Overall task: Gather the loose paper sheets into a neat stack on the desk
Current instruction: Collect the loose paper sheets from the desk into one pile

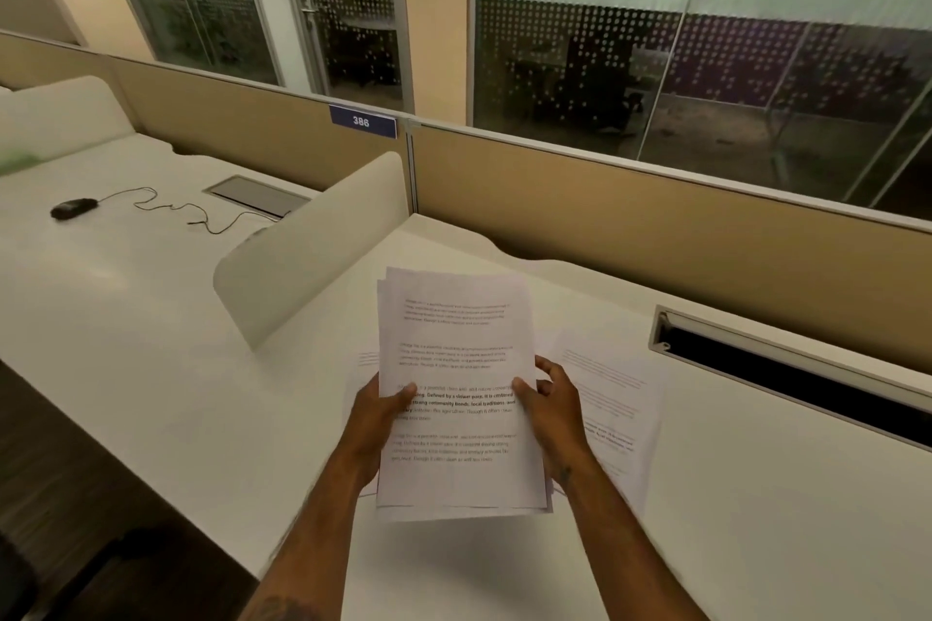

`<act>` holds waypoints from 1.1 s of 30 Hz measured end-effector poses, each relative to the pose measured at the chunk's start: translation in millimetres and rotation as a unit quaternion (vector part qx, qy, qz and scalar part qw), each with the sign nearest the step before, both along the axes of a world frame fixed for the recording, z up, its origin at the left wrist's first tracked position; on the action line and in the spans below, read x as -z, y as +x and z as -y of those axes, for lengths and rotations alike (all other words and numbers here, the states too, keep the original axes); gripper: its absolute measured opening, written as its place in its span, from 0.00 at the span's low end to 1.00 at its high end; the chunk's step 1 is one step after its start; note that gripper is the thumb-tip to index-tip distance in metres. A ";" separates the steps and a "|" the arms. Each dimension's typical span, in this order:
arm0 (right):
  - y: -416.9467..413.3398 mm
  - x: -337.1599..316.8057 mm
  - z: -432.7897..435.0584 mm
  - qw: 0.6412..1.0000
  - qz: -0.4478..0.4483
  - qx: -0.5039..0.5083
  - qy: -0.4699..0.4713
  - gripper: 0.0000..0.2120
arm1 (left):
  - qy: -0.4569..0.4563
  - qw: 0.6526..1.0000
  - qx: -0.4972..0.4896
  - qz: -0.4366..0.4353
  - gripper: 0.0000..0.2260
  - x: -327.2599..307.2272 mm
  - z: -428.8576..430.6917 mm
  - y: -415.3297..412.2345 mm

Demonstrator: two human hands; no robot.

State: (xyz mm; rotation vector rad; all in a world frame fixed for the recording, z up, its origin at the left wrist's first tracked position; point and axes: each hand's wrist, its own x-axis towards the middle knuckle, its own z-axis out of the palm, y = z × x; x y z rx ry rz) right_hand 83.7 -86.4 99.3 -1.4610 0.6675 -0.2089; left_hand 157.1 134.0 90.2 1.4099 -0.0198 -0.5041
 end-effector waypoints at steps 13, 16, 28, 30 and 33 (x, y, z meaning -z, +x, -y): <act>-49.1 87.7 113.2 0.874 -0.419 0.082 -0.232 0.37 | 0.023 0.998 -0.061 0.027 0.17 -5.3 -11.7 8.4; -40.9 93.6 123.2 0.885 -0.422 0.142 -0.136 0.33 | 0.017 0.997 -0.065 0.025 0.17 -4.7 -18.6 12.9; -42.2 -1.1 145.6 0.991 0.001 0.135 -0.015 0.14 | 0.014 0.997 -0.063 0.030 0.16 -8.8 -43.3 44.1; -45.6 -23.5 143.4 0.995 0.049 0.082 0.041 0.17 | 0.010 0.997 -0.063 0.032 0.16 -10.5 -45.8 49.3; -35.7 -39.7 124.7 0.994 0.069 0.010 0.079 0.23 | -0.001 0.997 -0.063 0.034 0.16 -13.5 -46.7 54.0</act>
